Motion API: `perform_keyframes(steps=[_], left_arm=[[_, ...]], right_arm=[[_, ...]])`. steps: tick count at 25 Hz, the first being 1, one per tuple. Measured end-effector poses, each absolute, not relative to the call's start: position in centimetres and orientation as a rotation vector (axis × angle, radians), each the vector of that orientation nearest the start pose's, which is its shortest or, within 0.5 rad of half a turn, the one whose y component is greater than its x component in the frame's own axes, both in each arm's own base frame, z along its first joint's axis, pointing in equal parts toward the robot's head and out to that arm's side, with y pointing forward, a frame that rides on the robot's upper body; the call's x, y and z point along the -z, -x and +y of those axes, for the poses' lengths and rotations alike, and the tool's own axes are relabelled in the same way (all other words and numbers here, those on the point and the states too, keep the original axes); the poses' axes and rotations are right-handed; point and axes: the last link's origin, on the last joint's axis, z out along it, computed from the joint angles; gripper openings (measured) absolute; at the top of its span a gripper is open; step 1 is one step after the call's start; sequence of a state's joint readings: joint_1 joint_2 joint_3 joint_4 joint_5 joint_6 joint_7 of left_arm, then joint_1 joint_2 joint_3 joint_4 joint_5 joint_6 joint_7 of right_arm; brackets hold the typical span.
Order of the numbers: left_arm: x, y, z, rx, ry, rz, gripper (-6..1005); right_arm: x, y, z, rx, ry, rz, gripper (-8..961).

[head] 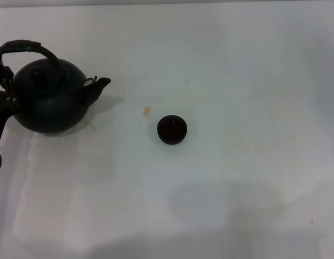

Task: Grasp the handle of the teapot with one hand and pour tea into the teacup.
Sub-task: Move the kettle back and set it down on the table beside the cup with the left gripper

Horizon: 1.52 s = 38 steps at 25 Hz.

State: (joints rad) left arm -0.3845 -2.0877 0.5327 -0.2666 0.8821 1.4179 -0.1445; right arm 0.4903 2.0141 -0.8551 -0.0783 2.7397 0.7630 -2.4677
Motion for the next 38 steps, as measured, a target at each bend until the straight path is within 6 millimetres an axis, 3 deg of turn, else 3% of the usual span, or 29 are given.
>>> perform_keyframes(steps=[22,35,38], left_arm=[[3.9,34.8,25.9,0.697,1.575,-0.649,139],[3.4,35.2,25.3,0.725,1.483,-0.692,226],[3.4,35.2,24.9,0.732,1.490,-0.684,330]], right_arm=[[-4.3,-41.2,35.0,-0.678,1.221,1.137,824],[-4.5,-41.2,35.0,-0.679,1.220,1.130,824],[-4.5,-41.2,35.0,-0.678,1.220,1.131,824]])
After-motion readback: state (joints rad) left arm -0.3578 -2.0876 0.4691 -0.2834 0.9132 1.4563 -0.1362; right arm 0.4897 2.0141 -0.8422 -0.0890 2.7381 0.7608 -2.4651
